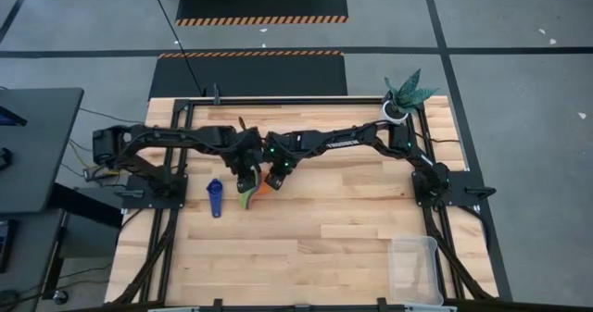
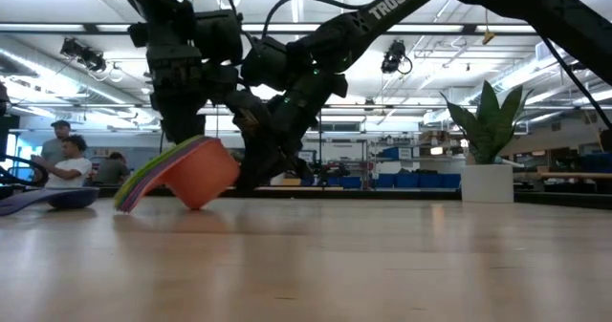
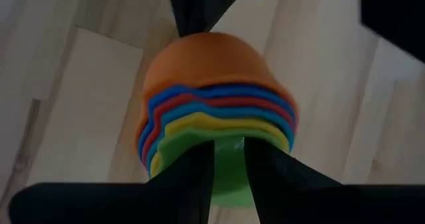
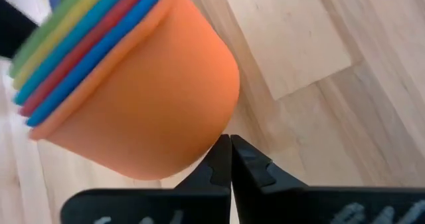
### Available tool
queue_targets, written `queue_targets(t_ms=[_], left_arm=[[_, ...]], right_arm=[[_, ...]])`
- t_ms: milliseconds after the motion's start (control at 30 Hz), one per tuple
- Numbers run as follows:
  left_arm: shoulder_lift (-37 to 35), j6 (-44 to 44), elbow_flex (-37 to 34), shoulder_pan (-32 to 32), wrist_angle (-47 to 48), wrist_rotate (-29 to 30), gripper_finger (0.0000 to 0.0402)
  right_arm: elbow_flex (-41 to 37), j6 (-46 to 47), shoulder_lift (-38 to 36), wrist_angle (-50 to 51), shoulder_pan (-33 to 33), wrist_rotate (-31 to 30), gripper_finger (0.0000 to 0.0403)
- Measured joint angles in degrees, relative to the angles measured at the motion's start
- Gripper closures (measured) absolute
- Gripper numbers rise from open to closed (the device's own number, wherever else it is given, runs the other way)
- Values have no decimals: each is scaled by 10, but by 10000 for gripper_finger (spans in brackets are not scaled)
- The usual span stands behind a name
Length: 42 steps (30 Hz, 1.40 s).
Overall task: Nest measuring cups in basket
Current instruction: Stack the dark blue measuring cup on top of the green measuring cup
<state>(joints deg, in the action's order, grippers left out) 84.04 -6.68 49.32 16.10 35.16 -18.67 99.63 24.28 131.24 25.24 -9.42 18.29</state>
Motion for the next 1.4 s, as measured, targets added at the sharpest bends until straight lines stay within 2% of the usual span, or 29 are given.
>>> queue_targets(t_ms=[100, 233, 500, 767, 1033, 1233, 1400], left_arm=[[14, 1, 0, -1, 0, 1, 310], [32, 1, 0, -4, -2, 4, 311], [41, 0, -1, -8, -22, 5, 310], [39, 7, 0, -17, -22, 4, 310], [37, 26, 39, -39, -19, 10, 311], [37, 31, 73, -37, 27, 11, 311], [16, 35, 95, -27, 74, 11, 310]], right_arm=[[0, 0, 0, 19, -1, -7, 399], [-1, 9, 0, 69, -2, -48, 399], [-9, -6, -2, 79, -2, -55, 400], [-13, -70, -28, 140, -6, -99, 400], [-13, -110, -74, 204, -15, -136, 401], [-13, -120, -92, 217, -16, -144, 401], [-13, -121, -124, 255, -15, -182, 401]])
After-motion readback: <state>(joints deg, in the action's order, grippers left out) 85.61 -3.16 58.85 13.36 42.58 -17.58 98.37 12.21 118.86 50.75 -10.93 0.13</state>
